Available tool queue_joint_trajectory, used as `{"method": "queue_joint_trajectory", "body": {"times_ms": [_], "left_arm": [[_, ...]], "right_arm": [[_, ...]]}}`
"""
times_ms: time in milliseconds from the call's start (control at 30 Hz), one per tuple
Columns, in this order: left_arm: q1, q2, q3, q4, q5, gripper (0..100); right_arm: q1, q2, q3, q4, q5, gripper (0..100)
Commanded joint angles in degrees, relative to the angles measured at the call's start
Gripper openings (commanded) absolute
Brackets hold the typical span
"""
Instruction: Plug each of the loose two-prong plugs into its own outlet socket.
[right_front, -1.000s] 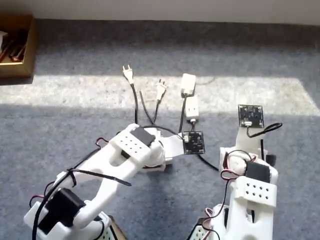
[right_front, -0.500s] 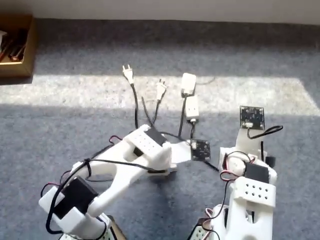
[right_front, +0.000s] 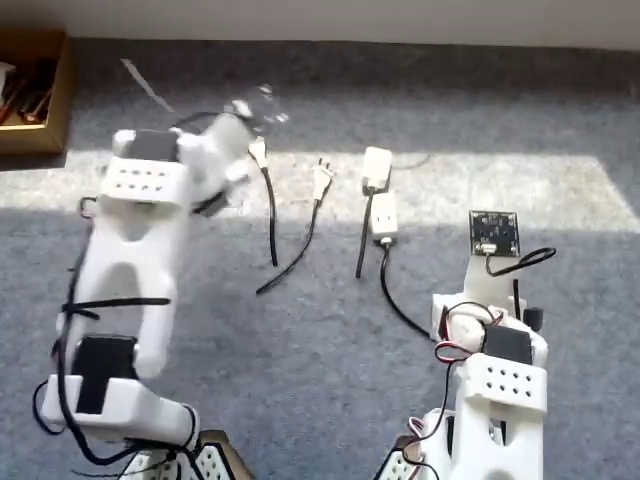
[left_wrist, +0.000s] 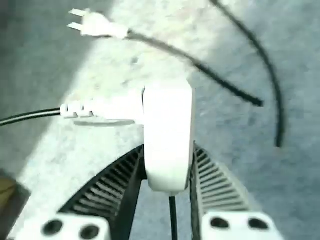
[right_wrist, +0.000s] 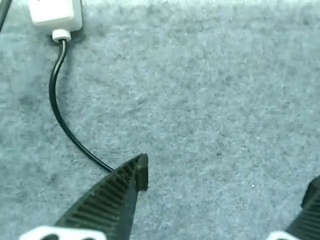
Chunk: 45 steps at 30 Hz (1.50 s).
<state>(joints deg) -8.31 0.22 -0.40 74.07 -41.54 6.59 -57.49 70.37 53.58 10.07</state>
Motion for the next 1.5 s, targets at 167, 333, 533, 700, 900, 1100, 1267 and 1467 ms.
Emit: {"method": "queue_joint_trajectory", "body": {"times_ms": [167,333,533,700,900,1100,1267,1467], "left_arm": [[-36.2,14.5,-19.6,-3.2,-2.6,11],[-43.6,31.6,-34.0,-2.8,-2.2,11],[-44.2,45.6,-48.9,5.0,-2.6,22],[-41.7,51.1,-58.7,12.0,-2.5,42],[-36.8,51.8,-69.1,23.8,-2.4,44],[-21.6,51.7,-80.0,27.5,7.6,44],[-0.7,52.3,-83.3,23.7,14.1,44],[18.3,52.3,-72.7,2.7,20.1,43]], "right_arm": [[-0.6,-0.7,-0.2,-0.7,-0.1,45.0],[-0.6,-0.7,-0.1,-0.7,-0.2,45.0],[-2.3,-0.8,1.5,-0.7,-0.1,45.0],[-2.9,-0.9,1.5,-0.7,-0.1,45.0],[4.0,-1.2,0.6,-1.5,-0.3,45.0],[8.1,-1.1,-0.8,-2.1,-1.8,45.0],[9.5,-1.2,-0.9,-2.2,-3.3,45.0],[11.7,-1.2,-0.5,-3.6,-3.3,45.0]]}}
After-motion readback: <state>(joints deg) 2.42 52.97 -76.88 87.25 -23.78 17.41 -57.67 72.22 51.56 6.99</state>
